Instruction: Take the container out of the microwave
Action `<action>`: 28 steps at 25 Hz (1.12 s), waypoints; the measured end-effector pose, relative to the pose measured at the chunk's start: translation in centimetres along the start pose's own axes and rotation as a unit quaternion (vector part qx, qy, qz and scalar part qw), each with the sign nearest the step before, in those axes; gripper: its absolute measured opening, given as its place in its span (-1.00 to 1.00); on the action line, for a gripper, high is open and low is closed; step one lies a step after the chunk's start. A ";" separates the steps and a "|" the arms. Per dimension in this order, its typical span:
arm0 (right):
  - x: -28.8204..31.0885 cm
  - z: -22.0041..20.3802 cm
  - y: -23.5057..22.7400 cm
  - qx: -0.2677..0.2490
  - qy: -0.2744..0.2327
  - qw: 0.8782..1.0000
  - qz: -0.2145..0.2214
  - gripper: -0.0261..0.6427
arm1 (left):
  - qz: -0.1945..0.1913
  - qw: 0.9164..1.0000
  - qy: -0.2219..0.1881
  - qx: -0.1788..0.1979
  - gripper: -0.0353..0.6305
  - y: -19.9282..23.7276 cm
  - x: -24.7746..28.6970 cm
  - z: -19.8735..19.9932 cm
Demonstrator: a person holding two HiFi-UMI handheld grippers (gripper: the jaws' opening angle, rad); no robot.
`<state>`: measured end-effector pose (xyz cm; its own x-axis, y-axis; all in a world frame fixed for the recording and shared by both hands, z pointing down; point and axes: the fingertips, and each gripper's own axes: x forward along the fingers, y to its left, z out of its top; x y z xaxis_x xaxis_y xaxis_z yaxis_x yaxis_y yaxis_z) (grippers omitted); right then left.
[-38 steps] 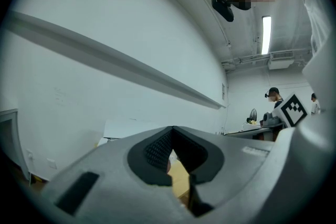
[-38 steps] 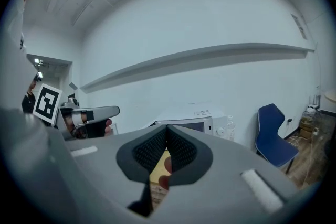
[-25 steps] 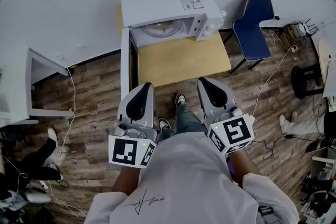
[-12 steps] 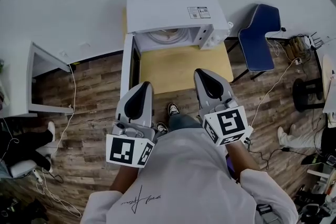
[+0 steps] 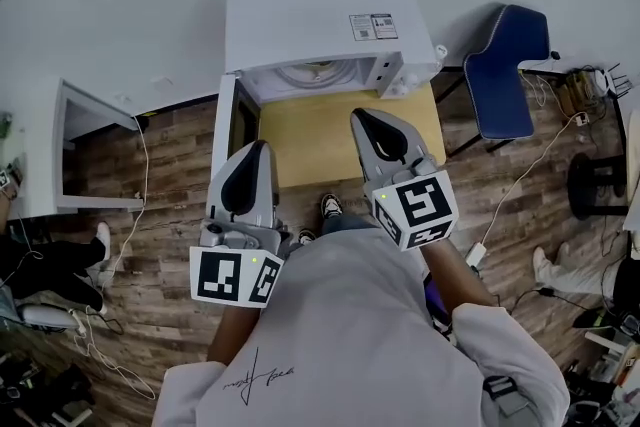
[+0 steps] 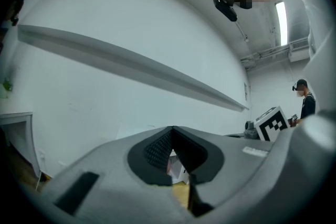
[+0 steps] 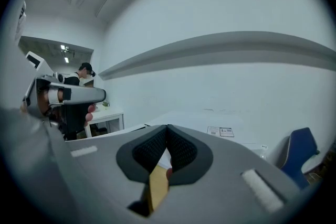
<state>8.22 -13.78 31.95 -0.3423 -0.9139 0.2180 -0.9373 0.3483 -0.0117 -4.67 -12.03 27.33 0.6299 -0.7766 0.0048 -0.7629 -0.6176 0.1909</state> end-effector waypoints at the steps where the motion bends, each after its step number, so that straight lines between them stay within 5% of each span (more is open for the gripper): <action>1: 0.3 -0.1 -0.5 -0.002 0.001 1.000 0.003 -0.89 | 0.002 1.000 0.000 0.001 -0.90 0.0 0.5 -0.1; 13: 5.9 -4.8 -3.9 -0.088 0.037 0.994 0.055 -0.88 | 0.066 0.998 0.009 0.013 -0.89 1.9 4.7 -2.3; 24: 11.0 -9.9 -4.6 -0.255 0.103 0.959 0.066 -0.80 | 0.091 0.996 0.020 0.002 -0.89 2.8 5.0 -3.5; 28: 12.3 -11.6 -5.0 -0.317 0.123 0.938 0.065 -0.78 | 0.087 0.996 0.034 0.009 -0.89 2.3 4.6 -3.6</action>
<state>9.46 -24.34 45.97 -0.3518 -0.8068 0.4746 -0.6344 0.5783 0.5129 -2.96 -16.58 31.34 0.4961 -0.8622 0.1025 -0.8634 -0.4774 0.1630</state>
